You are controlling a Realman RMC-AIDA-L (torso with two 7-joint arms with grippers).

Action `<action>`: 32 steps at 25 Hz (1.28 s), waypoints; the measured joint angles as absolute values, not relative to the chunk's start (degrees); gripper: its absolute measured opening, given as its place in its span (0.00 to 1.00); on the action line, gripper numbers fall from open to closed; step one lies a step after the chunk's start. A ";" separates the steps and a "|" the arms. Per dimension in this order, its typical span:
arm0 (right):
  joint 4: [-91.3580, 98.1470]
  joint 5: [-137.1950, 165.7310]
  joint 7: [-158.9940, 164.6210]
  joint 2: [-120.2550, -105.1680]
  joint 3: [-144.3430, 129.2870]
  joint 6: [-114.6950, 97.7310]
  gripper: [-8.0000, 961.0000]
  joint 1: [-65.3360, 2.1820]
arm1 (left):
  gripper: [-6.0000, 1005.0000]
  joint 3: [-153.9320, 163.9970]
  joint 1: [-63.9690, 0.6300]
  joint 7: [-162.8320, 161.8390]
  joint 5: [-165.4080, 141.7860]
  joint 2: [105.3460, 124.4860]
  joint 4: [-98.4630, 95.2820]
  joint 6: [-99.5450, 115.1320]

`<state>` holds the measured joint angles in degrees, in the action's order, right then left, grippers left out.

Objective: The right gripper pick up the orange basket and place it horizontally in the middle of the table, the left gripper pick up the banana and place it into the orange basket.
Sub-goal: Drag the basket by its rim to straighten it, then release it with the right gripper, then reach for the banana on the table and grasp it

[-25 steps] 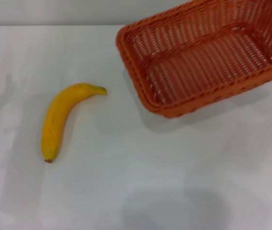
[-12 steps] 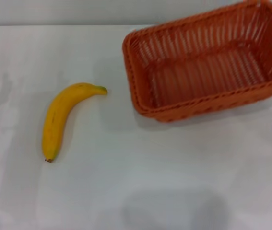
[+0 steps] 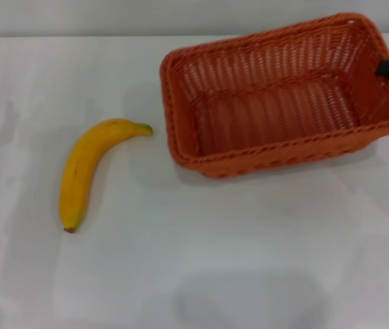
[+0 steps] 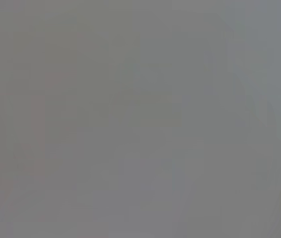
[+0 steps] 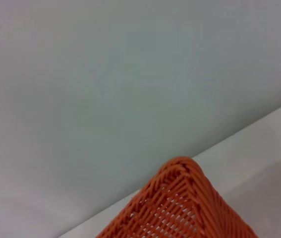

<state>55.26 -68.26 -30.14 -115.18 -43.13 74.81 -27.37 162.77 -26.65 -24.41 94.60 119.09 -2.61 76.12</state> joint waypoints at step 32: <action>41.07 -75.15 -45.70 -110.96 -30.15 76.25 0.70 -26.60 | 0.88 162.16 -26.34 -24.14 95.64 119.12 -2.64 76.13</action>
